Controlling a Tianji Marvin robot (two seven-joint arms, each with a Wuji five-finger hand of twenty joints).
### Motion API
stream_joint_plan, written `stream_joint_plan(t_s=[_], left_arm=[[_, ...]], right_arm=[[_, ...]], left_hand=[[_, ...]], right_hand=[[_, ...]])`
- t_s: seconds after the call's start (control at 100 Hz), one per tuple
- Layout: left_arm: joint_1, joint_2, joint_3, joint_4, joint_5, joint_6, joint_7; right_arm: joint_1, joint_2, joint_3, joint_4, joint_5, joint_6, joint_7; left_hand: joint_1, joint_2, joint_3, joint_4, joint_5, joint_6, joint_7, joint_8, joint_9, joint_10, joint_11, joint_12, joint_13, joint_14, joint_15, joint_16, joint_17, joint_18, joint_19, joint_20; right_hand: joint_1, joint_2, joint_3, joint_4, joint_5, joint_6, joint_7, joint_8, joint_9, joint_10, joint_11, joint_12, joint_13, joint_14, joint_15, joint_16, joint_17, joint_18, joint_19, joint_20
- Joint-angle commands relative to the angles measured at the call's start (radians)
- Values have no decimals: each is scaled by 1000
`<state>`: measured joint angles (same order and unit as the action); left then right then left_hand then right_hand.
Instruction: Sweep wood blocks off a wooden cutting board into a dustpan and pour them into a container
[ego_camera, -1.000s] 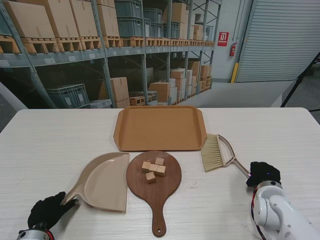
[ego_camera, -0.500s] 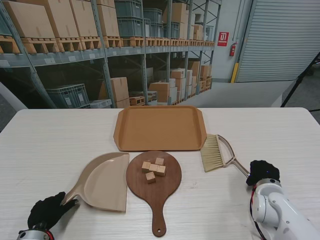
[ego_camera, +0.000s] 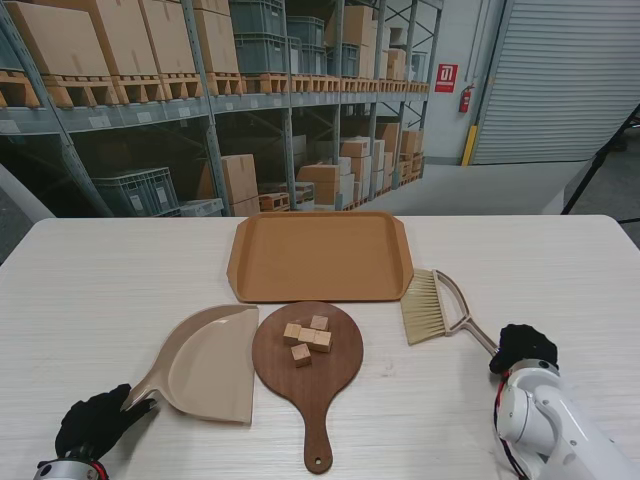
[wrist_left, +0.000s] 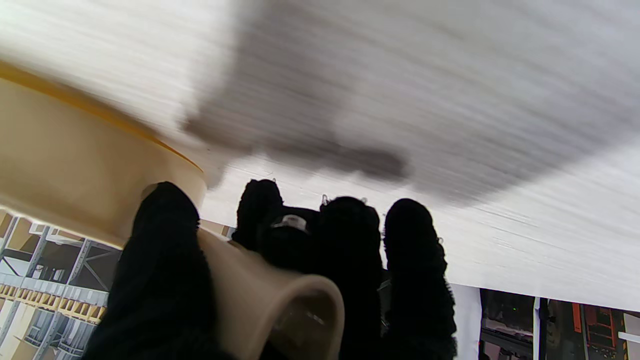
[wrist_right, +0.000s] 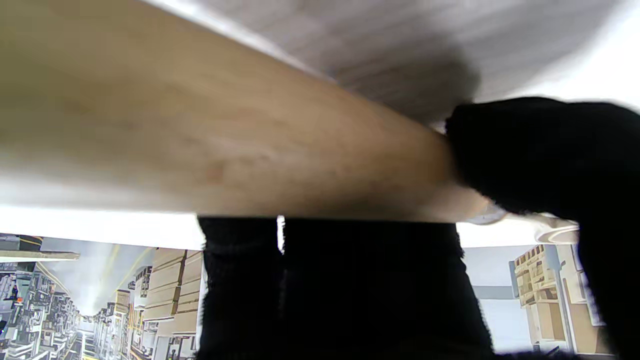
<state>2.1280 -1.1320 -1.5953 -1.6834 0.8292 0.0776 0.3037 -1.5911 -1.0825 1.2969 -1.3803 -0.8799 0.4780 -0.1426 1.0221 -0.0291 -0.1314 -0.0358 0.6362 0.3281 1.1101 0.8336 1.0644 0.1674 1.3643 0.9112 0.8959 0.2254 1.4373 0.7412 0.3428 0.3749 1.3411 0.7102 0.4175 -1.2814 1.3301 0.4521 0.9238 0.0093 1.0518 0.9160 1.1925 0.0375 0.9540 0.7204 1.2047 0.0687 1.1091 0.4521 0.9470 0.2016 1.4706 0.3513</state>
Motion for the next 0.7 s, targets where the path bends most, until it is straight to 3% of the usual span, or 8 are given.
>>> stream_joint_plan(t_s=[0.0, 0.08, 0.19, 0.34, 0.55, 0.69], left_arm=[[5, -3, 1, -1, 3, 5, -15], [5, -3, 1, 0, 3, 4, -15], [4, -3, 2, 1, 4, 4, -14], [4, -3, 2, 2, 4, 5, -13], [3, -3, -1, 3, 6, 2, -11], [3, -3, -2, 3, 5, -1, -10]], right_arm=[[-38, -14, -18, 45, 12, 11, 36], [-39, -13, -17, 41, 14, 16, 42], [-39, -13, -15, 37, 16, 20, 48], [-41, -14, -13, 31, 20, 31, 53], [-47, -22, -2, 17, 36, 46, 32], [-54, -26, 10, 1, 42, 44, 15]], left_hand=[[159, 149, 102, 9, 43, 37, 34, -18, 50, -135, 57, 7, 69, -170, 10, -6, -7, -5, 22, 18], [159, 150, 102, 9, 43, 37, 34, -19, 50, -135, 57, 7, 69, -171, 10, -6, -7, -5, 22, 18], [159, 150, 102, 9, 43, 37, 34, -19, 50, -135, 57, 7, 69, -171, 10, -6, -7, -5, 21, 18], [159, 150, 102, 9, 43, 37, 34, -19, 50, -135, 57, 7, 69, -171, 10, -6, -7, -3, 21, 18], [159, 150, 102, 9, 43, 36, 33, -20, 50, -135, 57, 7, 69, -171, 10, -6, -8, -3, 21, 18], [159, 151, 102, 9, 42, 35, 31, -22, 50, -135, 57, 7, 69, -170, 10, -7, -11, -2, 19, 17]], right_hand=[[438, 163, 240, -61, 287, -262, 180, 96, 132, -103, 163, 44, 77, -51, 127, 14, 16, 74, 83, -30], [463, 263, 240, -72, 316, -278, 171, 138, 141, -104, 153, 54, 82, -45, 120, 15, 13, 92, 98, -60], [552, 211, 240, -209, 340, -295, 171, 160, 142, -104, 129, 60, 84, -36, 90, 15, 3, 111, 107, -90], [621, 185, 240, -361, 349, -302, 180, 163, 136, -98, 81, 52, 80, -19, 45, 0, -10, 130, 111, -122], [672, 126, 240, -480, 361, -309, 188, 161, 138, -91, 38, 30, 87, -7, 11, -21, -10, 145, 131, -167], [677, 132, 240, -506, 347, -322, 199, 169, 128, -98, 50, 40, 81, -13, 29, -11, -17, 131, 146, -161]])
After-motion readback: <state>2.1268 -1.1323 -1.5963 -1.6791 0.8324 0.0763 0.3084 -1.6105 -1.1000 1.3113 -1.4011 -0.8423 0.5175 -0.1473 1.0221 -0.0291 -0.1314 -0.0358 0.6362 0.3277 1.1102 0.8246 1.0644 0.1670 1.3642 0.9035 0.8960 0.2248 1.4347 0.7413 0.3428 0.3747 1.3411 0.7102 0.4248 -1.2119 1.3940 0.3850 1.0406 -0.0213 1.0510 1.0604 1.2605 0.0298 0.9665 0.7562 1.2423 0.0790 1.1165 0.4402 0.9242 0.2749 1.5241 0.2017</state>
